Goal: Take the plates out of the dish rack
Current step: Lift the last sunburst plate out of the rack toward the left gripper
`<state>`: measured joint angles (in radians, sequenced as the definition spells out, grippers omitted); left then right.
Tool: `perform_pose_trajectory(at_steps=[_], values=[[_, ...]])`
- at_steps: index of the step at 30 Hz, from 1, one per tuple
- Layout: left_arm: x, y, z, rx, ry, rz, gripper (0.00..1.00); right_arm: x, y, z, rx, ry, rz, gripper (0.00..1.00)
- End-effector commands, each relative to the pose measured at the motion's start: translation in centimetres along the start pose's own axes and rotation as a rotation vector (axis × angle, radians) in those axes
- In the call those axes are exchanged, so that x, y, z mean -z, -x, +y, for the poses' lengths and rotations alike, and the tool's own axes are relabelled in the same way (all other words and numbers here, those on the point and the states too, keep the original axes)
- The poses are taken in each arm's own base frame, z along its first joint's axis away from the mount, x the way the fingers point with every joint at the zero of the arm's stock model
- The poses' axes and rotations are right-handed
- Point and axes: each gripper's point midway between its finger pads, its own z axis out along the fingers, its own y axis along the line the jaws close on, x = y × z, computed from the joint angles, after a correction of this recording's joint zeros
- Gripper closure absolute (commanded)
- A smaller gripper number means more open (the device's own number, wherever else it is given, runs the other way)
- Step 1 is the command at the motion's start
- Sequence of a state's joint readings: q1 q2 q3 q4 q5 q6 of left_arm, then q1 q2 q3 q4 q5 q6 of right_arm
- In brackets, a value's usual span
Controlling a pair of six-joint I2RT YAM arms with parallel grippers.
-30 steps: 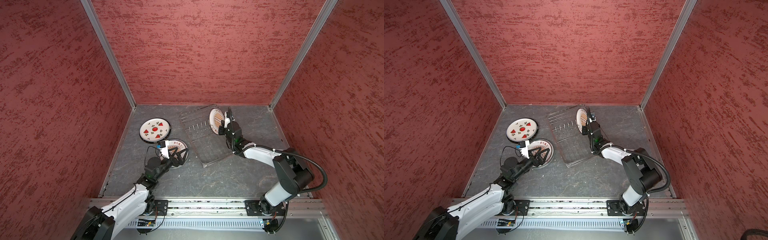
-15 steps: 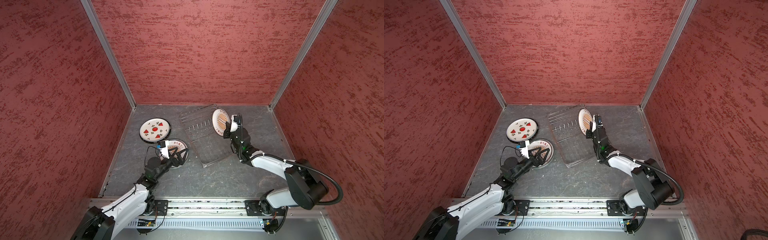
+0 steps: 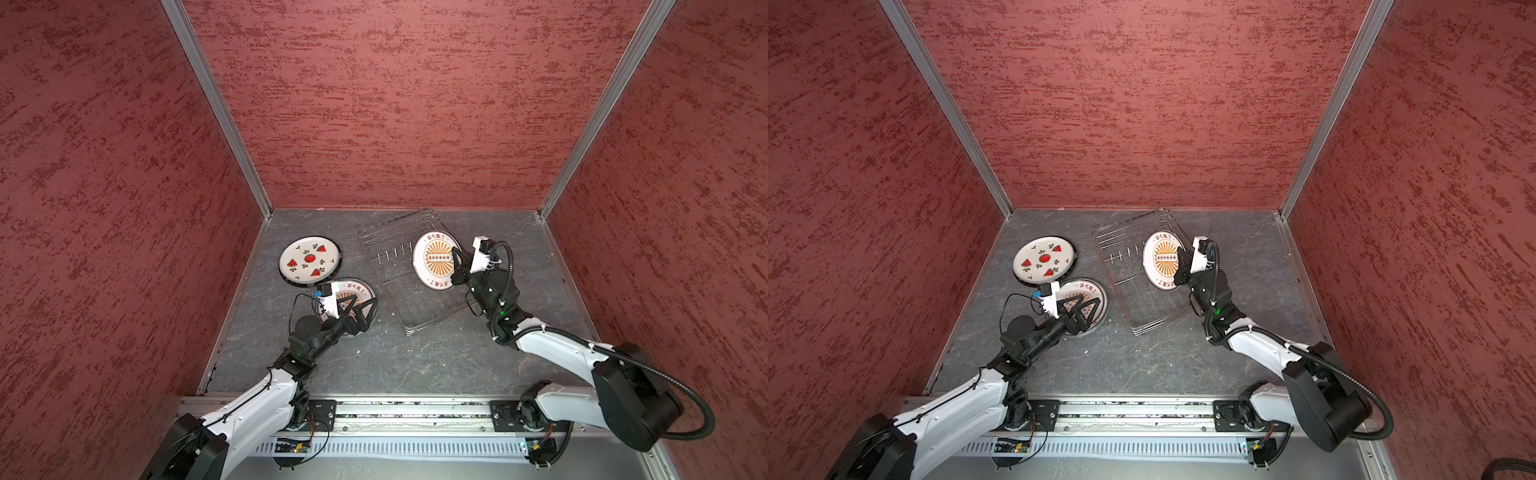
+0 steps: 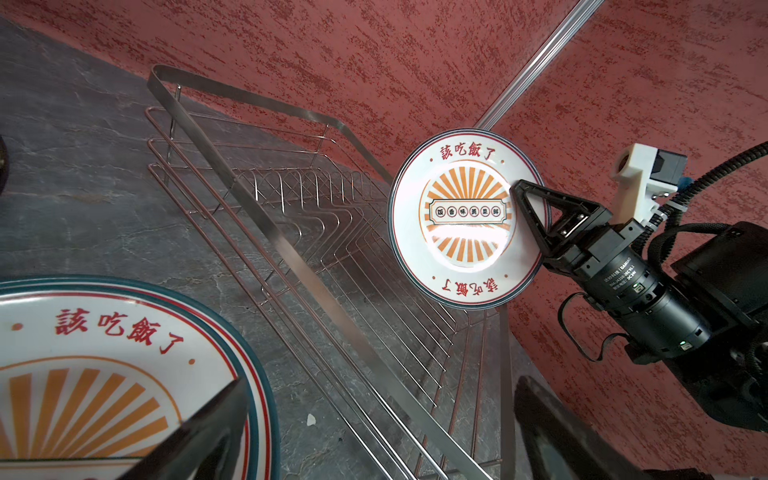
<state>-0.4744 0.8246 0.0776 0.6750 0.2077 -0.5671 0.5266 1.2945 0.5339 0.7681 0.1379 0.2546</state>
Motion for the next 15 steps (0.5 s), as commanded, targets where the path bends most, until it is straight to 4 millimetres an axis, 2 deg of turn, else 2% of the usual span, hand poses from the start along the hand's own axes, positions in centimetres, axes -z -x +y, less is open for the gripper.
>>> perform_pose_trajectory(at_steps=[1, 7, 15], values=[[0.0, -0.1, -0.3, -0.015, -0.018, -0.003, 0.01, 0.1, 2.4, 1.7, -0.042, 0.08, -0.082, 0.88], [-0.2, -0.3, -1.5, -0.021, -0.083, 0.025, 0.01, 1.4, 3.6, 4.0, -0.097, 0.223, -0.107, 0.89], [-0.1, -1.0, -4.0, -0.007, -0.255, 0.078, 0.01, 3.3, 3.6, 6.9, -0.174, 0.423, -0.109, 0.92]])
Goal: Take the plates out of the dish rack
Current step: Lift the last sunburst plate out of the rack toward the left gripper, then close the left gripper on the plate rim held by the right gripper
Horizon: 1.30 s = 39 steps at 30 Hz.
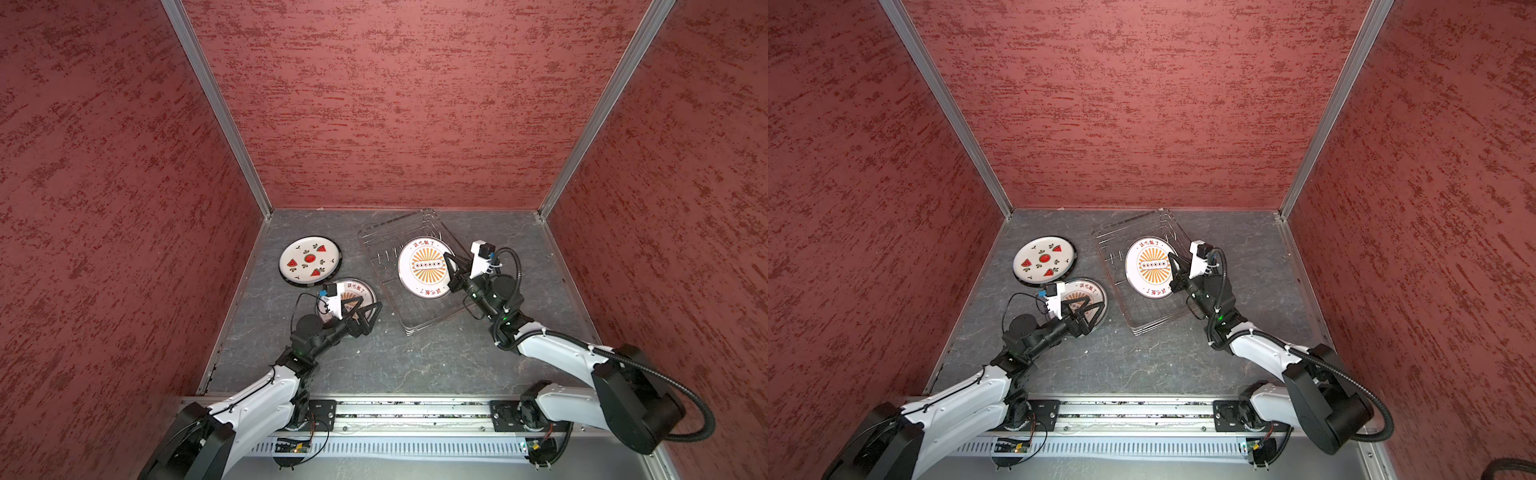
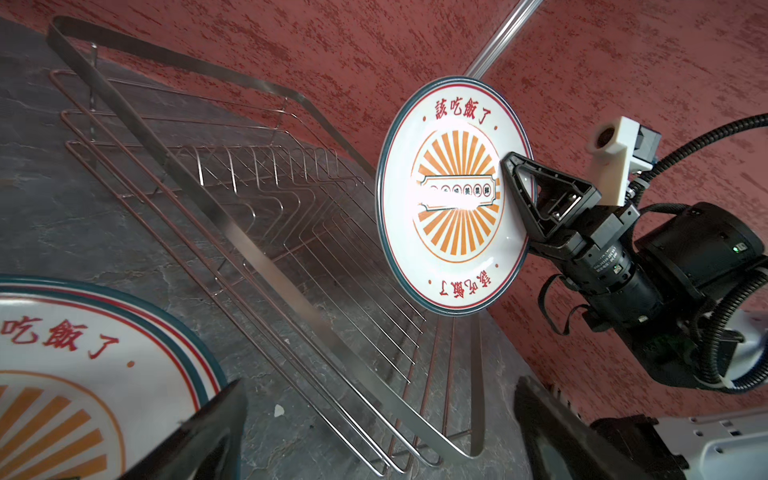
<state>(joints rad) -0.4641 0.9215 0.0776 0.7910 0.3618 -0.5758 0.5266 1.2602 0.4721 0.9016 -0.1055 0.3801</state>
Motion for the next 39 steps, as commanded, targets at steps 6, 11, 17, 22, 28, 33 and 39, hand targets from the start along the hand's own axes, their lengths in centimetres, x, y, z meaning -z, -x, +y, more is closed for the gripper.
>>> perform_pose_trajectory(at_steps=[6, 11, 17, 22, 28, 33, 39], values=[[0.0, -0.4, -4.4, -0.008, -0.275, 0.04, 0.01, 1.3, 2.2, 5.3, -0.089, 0.304, -0.081, 0.93], [-0.4, -0.4, -3.7, 0.012, -0.244, 0.031, 0.01, 1.5, 1.3, 6.2, -0.127, 0.373, -0.045, 0.92], [-0.5, -0.3, -3.3, 0.036, -0.231, 0.01, 0.0, 0.9, -0.6, 7.4, -0.216, 0.472, 0.008, 0.92], [-0.4, -0.3, -3.3, 0.055, -0.233, 0.01, 0.25, -0.7, -2.6, 8.3, -0.241, 0.517, 0.057, 0.92], [-0.4, -0.4, -3.4, 0.08, -0.232, 0.028, 0.55, -1.6, -3.3, 8.4, -0.25, 0.532, 0.063, 0.92], [-0.2, -0.4, -3.4, 0.081, -0.216, 0.032, 0.73, -1.9, -3.7, 8.0, -0.245, 0.513, 0.066, 0.92], [0.1, -0.1, -3.3, 0.079, -0.192, 0.024, 0.86, -2.2, -4.3, 8.2, -0.211, 0.491, 0.065, 0.91]])
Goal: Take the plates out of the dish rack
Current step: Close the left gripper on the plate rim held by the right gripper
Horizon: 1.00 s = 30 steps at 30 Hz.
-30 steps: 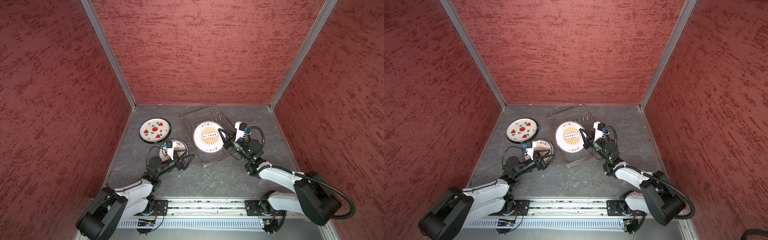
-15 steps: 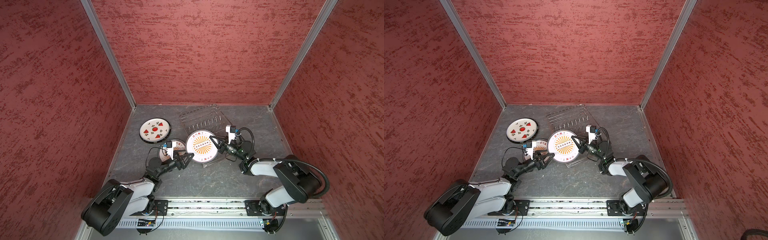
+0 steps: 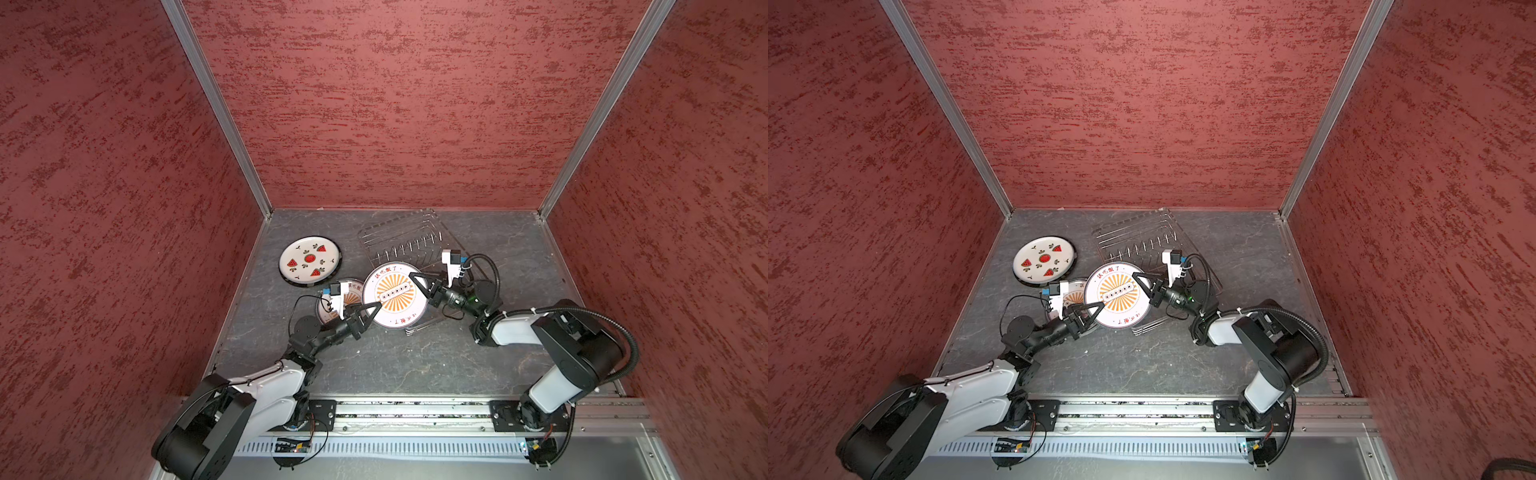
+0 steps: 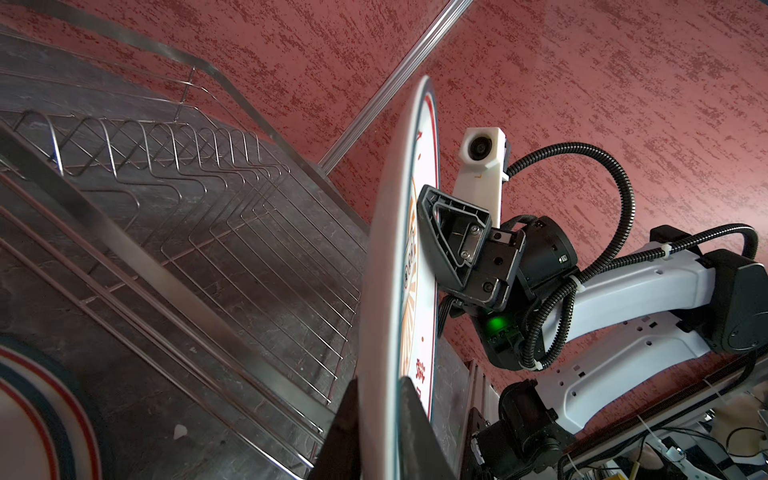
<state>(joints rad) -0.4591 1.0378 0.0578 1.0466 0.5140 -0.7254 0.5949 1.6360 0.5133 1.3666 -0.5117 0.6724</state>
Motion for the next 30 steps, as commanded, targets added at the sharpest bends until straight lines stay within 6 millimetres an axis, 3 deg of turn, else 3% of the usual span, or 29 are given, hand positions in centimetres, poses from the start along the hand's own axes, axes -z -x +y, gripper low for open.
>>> perform_pose_trajectory(at_steps=[1, 12, 20, 23, 26, 28, 29, 30], values=[[0.2, 0.0, -0.5, -0.019, -0.01, 0.005, 0.88, -0.8, 1.7, 1.1, 0.073, 0.027, -0.066, 0.91], [0.6, 0.0, -0.9, -0.031, -0.005, -0.001, 1.0, -1.2, 0.8, 2.0, 0.121, 0.038, -0.045, 0.85], [1.1, 0.2, -1.0, -0.031, 0.0, -0.029, 1.0, -0.9, 0.7, 2.8, 0.145, 0.056, -0.037, 0.69], [1.3, 0.4, -1.1, -0.034, 0.003, -0.036, 1.0, -0.7, 0.8, 3.0, 0.148, 0.054, -0.038, 0.57], [1.6, 0.5, -1.4, -0.048, -0.005, -0.048, 1.0, -0.7, 0.7, 3.2, 0.148, 0.055, -0.027, 0.38], [1.8, 0.6, -1.6, -0.053, -0.006, -0.055, 1.0, -0.7, 0.7, 3.1, 0.144, 0.032, -0.03, 0.21], [1.9, 0.6, -1.6, -0.054, -0.004, -0.059, 1.0, -0.7, 0.8, 3.0, 0.146, 0.017, -0.033, 0.01], [2.0, 0.7, -1.7, -0.057, -0.005, -0.063, 1.0, -0.6, 0.9, 2.8, 0.15, 0.001, -0.037, 0.01]])
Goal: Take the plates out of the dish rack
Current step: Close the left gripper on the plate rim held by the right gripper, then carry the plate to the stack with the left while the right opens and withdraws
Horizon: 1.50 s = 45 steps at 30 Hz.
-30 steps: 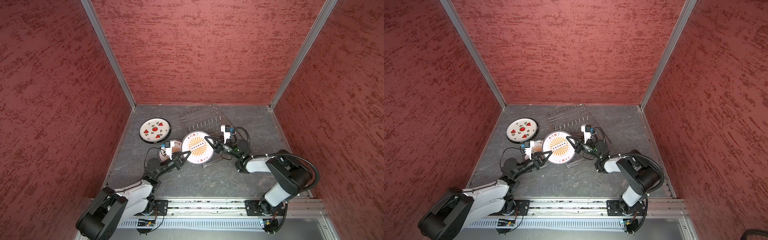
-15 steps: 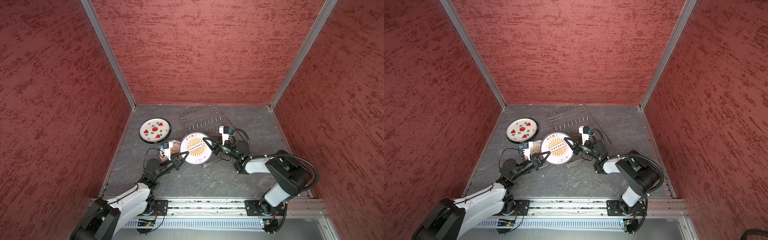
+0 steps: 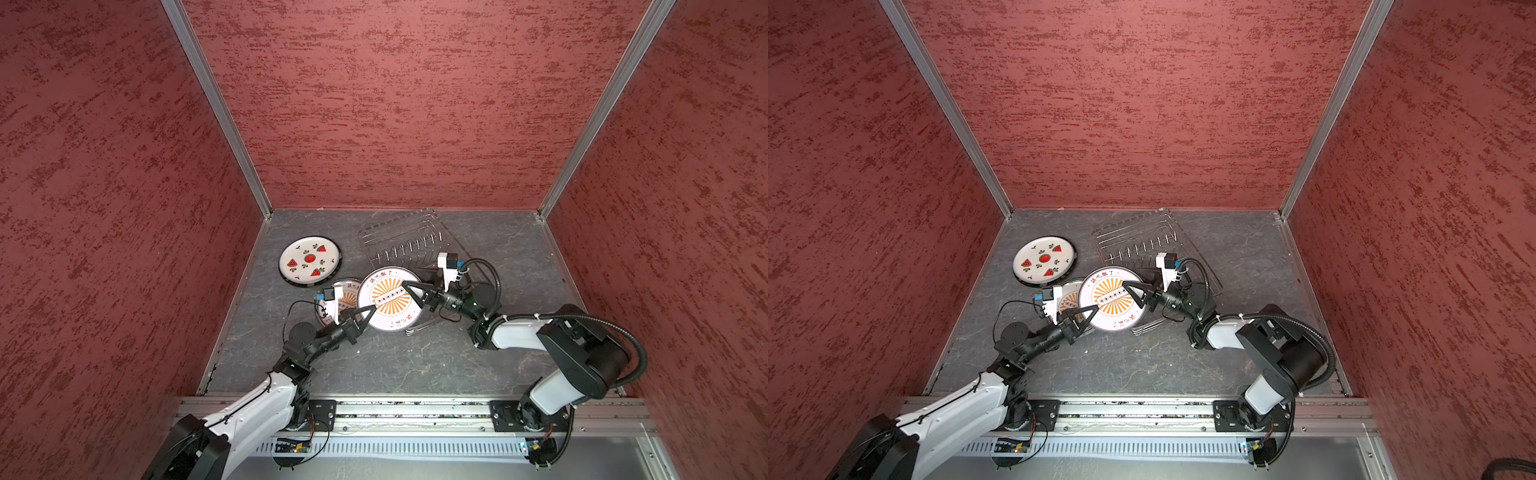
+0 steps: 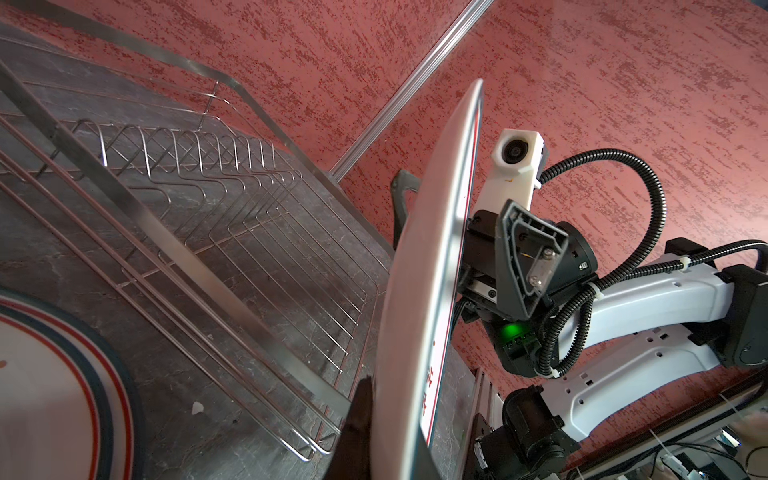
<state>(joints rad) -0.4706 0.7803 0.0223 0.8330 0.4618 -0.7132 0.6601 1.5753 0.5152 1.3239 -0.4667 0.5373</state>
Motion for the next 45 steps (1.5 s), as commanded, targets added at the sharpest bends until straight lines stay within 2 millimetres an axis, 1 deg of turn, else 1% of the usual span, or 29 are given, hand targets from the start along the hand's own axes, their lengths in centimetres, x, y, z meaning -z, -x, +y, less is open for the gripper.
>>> perform_pose_trajectory(at_steps=[1, 4, 8, 10, 11, 13, 15, 18, 23, 25, 26, 29, 32, 38, 45], values=[[0.3, 0.5, -0.9, -0.043, -0.026, -0.03, 1.0, 0.1, 0.9, 0.1, 0.025, -0.043, -0.03, 0.01], [0.6, 0.7, -0.8, -0.043, -0.015, -0.044, 1.0, 0.5, 1.3, 0.0, 0.044, -0.072, -0.043, 0.01], [0.8, 0.9, -0.7, -0.045, -0.005, -0.059, 1.0, 1.3, 1.8, 0.6, 0.064, -0.071, -0.066, 0.01], [0.9, 1.0, -0.7, -0.048, -0.002, -0.068, 1.0, 1.7, 1.6, 0.3, 0.067, -0.089, -0.068, 0.01], [0.9, 1.0, -0.6, -0.047, 0.001, -0.073, 1.0, 2.1, 2.4, 0.8, 0.08, -0.091, -0.096, 0.01], [1.1, 1.1, -0.6, -0.05, 0.002, -0.08, 1.0, 3.2, 3.1, 0.8, 0.096, -0.124, -0.136, 0.01], [1.2, 1.2, -0.6, -0.054, 0.007, -0.088, 1.0, 4.8, 3.7, 1.1, 0.13, -0.151, -0.183, 0.01], [1.5, 1.4, -0.1, -0.046, 0.037, -0.108, 1.0, 6.4, 3.8, 1.4, 0.173, -0.186, -0.188, 0.01], [2.3, 1.3, 0.9, -0.005, 0.091, -0.136, 1.0, 7.5, 3.8, 0.0, 0.196, -0.315, -0.138, 0.01], [2.6, 1.5, 1.3, 0.012, 0.119, -0.152, 1.0, 7.9, 3.7, 0.2, 0.204, -0.314, -0.143, 0.01], [2.8, 1.7, 1.5, 0.026, 0.135, -0.163, 1.0, 8.1, 3.7, 0.5, 0.209, -0.298, -0.143, 0.01], [3.3, 1.8, 3.1, 0.08, 0.239, -0.172, 1.0, 7.9, 3.1, 1.3, 0.215, -0.248, -0.117, 0.01], [3.7, 2.1, 4.0, 0.118, 0.294, -0.191, 1.0, 7.1, 2.3, 1.7, 0.228, -0.204, -0.066, 0.01], [4.8, 2.4, 6.6, 0.231, 0.407, -0.249, 1.0, 5.6, 0.2, 2.8, 0.224, -0.096, 0.062, 0.01], [6.0, 3.2, 8.0, 0.335, 0.446, -0.287, 1.0, 5.1, -0.9, 2.7, 0.248, -0.091, 0.094, 0.01]])
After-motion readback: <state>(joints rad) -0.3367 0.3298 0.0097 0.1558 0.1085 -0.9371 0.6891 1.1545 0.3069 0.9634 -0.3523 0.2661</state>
